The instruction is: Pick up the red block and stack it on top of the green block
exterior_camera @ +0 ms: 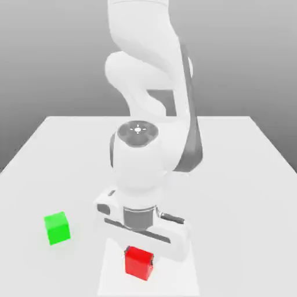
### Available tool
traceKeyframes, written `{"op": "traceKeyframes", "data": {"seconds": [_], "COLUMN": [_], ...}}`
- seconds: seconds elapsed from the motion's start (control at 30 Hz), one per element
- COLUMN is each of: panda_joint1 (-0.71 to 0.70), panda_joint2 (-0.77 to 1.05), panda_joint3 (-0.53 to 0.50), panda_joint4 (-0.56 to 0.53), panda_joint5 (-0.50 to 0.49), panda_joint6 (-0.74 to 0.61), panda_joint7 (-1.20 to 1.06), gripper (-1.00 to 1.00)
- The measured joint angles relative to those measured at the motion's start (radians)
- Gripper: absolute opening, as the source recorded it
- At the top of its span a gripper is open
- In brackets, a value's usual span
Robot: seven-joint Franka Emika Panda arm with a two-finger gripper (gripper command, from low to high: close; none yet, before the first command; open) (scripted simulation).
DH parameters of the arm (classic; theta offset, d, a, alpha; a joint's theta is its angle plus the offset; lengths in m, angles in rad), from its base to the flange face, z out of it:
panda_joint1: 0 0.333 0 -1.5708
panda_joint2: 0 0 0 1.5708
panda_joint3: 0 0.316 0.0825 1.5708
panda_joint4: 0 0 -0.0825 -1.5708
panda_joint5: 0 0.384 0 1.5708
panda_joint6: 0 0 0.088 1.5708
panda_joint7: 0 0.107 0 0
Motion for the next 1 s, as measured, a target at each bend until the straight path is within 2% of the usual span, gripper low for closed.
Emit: {"op": "traceKeyframes", "data": {"seconds": [0.07,0.3,0.7,0.9,0.93,1.0], "panda_joint1": [0.001,-0.030,-0.362,-0.390,-0.395,-0.395], "panda_joint2": [0.006,-0.197,-0.380,-0.231,-0.197,-0.197], "panda_joint3": [-0.001,-0.005,-0.168,-0.163,-0.155,-0.155], "panda_joint4": [0.001,-0.038,-0.148,-0.152,-0.151,-0.151], "panda_joint5": [-0.003,0.047,0.045,0.089,0.102,0.102], "panda_joint6": [0.005,-0.159,-0.232,-0.078,-0.045,-0.045], "panda_joint7": [0.002,0.005,0.421,0.436,0.427,0.427], "gripper": [-1.00,-1.00,-1.00,-1.00,1.00,1.00]}}
